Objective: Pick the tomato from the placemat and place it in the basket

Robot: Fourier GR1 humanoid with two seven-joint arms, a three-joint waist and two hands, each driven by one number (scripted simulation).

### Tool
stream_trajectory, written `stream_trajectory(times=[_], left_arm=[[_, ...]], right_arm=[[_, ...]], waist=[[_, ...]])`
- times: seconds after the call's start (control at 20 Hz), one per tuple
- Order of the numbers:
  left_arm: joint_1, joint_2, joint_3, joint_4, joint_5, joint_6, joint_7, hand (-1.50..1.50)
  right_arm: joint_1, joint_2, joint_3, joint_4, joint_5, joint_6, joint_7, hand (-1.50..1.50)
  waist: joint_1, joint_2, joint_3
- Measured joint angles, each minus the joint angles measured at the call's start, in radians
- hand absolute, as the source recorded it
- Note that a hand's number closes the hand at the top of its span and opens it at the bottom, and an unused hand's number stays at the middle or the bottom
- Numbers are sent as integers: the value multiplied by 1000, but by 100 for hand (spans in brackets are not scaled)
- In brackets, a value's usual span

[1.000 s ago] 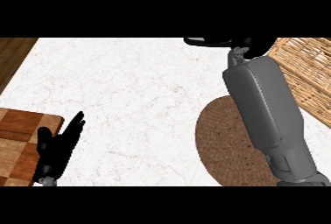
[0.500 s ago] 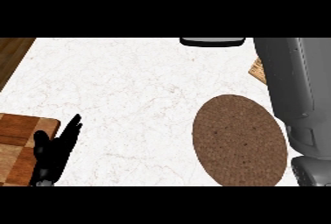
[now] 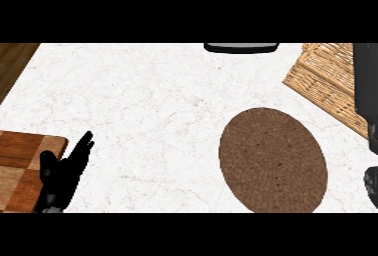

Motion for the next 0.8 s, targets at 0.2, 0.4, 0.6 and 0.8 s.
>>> stream_trajectory(times=[0.2, 0.4, 0.6, 0.8], left_arm=[[1, 5, 10, 7, 11, -16, -6, 0], [-5, -2, 9, 7, 4, -12, -3, 0], [-3, 1, 13, 5, 5, -21, -8, 0], [-2, -2, 15, 4, 5, -21, -4, 0]], right_arm=[[16, -54, -41, 51, -20, -2, -37, 150], [46, -86, -74, 107, -48, -30, -80, 150], [73, -115, -120, 161, -94, -82, -134, 150], [109, -124, -185, 169, -172, -155, -192, 150]], waist=[[-1, 1, 0], [2, 2, 1], [6, 4, 1], [4, 4, 1]])
